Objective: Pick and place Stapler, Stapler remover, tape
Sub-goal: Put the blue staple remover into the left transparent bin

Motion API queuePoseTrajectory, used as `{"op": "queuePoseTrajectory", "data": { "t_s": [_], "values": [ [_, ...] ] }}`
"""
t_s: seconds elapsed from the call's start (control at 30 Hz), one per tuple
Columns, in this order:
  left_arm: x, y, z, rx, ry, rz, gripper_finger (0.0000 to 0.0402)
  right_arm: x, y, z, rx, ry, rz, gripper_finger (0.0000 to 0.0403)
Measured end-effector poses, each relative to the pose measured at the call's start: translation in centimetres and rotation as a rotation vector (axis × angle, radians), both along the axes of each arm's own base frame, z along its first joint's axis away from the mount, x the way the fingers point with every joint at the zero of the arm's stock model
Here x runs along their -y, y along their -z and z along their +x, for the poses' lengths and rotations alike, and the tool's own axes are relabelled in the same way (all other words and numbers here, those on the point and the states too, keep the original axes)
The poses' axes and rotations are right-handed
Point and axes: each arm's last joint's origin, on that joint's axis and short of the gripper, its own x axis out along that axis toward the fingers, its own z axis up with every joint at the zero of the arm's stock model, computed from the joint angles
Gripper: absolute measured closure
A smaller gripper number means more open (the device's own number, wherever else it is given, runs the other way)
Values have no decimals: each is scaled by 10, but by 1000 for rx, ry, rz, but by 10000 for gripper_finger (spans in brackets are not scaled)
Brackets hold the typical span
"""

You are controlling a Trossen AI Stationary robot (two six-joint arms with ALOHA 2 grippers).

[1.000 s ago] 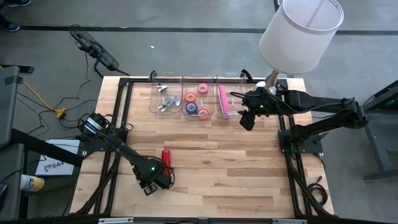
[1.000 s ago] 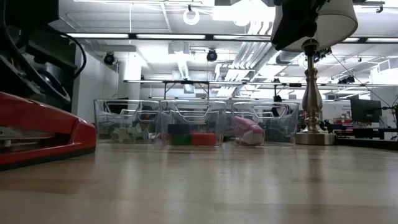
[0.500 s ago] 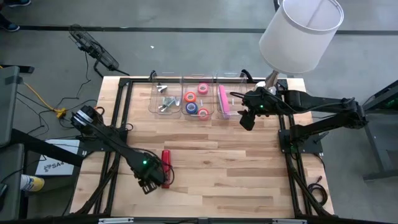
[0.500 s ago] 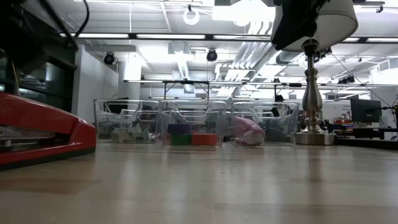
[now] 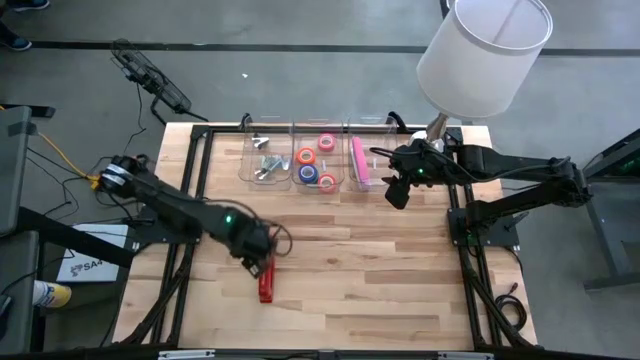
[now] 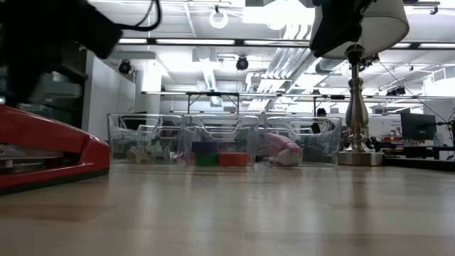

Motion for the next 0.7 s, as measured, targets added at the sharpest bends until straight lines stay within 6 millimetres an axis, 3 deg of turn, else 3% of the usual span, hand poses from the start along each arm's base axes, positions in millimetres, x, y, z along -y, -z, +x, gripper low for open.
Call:
{"op": "queuePoseTrajectory", "data": {
  "t_s": [0.5,0.7],
  "values": [
    [-104,-14,36,280,-214,81,246,0,0,0,3,0,0,214],
    [-148,-43,43,378,-273,136,246,0,0,0,3,0,0,214]
  ]
}}
